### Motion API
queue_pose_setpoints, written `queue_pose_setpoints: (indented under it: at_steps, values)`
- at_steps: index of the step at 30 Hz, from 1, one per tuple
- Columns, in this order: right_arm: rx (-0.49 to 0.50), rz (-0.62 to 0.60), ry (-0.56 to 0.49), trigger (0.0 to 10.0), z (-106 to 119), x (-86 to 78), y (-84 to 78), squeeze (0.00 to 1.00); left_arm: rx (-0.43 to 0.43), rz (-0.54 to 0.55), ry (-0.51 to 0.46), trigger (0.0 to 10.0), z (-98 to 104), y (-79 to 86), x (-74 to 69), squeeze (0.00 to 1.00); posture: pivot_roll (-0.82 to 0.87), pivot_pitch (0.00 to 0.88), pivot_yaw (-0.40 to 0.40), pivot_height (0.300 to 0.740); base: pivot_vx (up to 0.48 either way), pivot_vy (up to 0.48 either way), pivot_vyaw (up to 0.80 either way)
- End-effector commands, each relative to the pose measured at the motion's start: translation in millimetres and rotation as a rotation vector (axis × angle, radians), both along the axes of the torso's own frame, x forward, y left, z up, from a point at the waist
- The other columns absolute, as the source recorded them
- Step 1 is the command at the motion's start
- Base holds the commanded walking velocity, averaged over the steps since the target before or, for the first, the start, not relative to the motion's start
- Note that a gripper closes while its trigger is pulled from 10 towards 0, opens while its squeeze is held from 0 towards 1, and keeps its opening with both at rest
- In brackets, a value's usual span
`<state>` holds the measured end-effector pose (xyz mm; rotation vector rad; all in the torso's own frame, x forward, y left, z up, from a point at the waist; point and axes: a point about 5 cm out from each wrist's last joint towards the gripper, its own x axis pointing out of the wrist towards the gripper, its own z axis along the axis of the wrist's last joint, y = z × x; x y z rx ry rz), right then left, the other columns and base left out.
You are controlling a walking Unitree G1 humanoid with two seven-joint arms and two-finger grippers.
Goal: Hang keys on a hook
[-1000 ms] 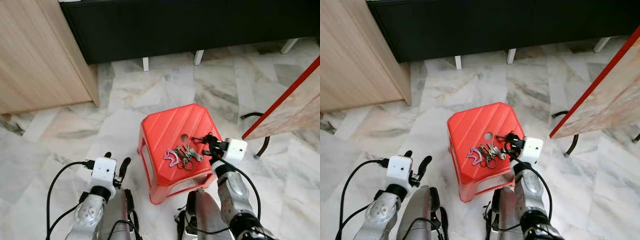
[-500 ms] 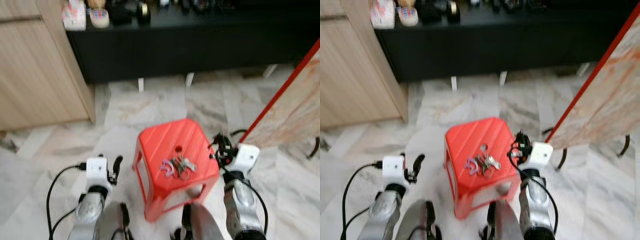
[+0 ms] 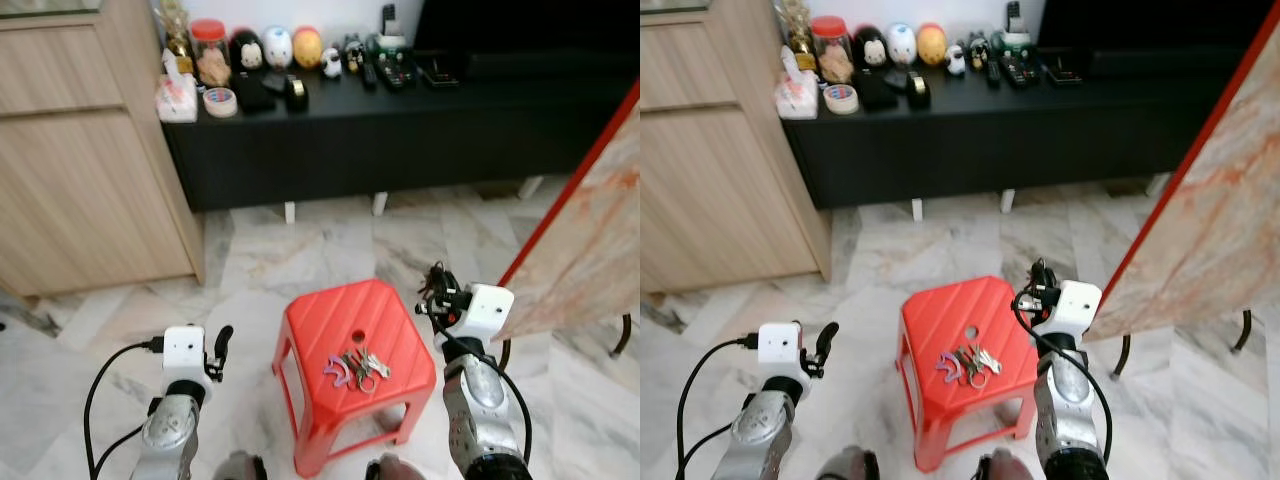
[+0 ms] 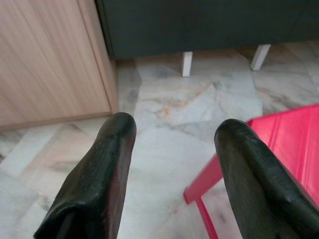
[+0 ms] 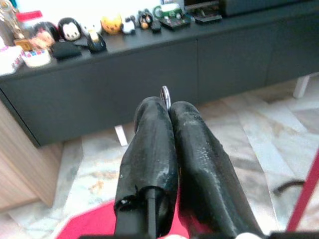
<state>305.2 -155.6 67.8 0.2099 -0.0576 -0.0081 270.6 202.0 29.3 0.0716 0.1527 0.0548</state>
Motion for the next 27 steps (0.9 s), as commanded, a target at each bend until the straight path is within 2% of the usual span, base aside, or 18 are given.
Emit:
queue_pose_setpoints:
  at_steps: [1,5,9,10,14,18,21,26,27]
  values:
    - [-0.005,-0.015,0.020,10.0,-5.5,-3.9,-5.1,0.00,-0.003,-0.019,0.027,10.0,-7.1,-2.7,-2.0,0.00,0.03,0.010,-0.069,0.740,0.000,0.000,0.00]
    - [-0.011,-0.019,0.056,10.0,-11.8,-7.4,-4.9,0.00,0.004,-0.008,0.050,10.0,-13.8,0.9,-4.6,0.00,0.03,0.002,-0.067,0.740,0.000,0.000,0.00]
    - [-0.020,-0.010,0.151,10.0,-32.4,-17.6,-5.1,0.00,0.010,0.008,0.149,10.0,-33.5,6.8,-16.9,0.00,0.03,0.000,-0.069,0.740,0.000,0.000,0.00]
    - [-0.020,-0.010,0.151,10.0,-32.4,-17.6,-5.1,0.00,0.010,0.008,0.149,10.0,-33.5,6.8,-16.9,0.00,0.03,0.000,-0.069,0.740,0.000,0.000,0.00]
    - [-0.036,-0.033,0.259,10.0,-53.7,-28.6,-12.2,0.00,0.018,0.010,0.209,10.0,-45.7,7.8,-25.7,0.00,0.03,0.000,-0.071,0.740,0.000,0.000,0.00]
    - [-0.065,-0.080,0.432,10.0,-82.4,-48.2,-23.7,0.00,0.019,0.011,0.273,10.0,-56.5,10.0,-35.2,0.00,0.04,0.000,-0.069,0.740,0.000,0.000,0.00]
    - [-0.067,-0.107,0.542,10.0,-103.8,-70.2,-29.4,0.00,0.042,0.000,0.320,10.0,-62.8,12.0,-40.8,0.00,0.04,0.000,-0.062,0.740,0.000,0.000,0.00]
    - [-0.051,-0.143,0.642,10.0,-122.0,-92.9,-31.8,0.00,0.072,-0.006,0.392,10.0,-70.5,17.9,-48.2,0.00,0.04,0.000,-0.034,0.740,0.000,0.000,0.00]
    - [-0.051,-0.143,0.642,10.0,-122.0,-92.9,-31.8,0.00,0.072,-0.006,0.392,10.0,-70.5,17.9,-48.2,0.00,0.04,0.000,-0.034,0.740,0.000,0.000,0.00]
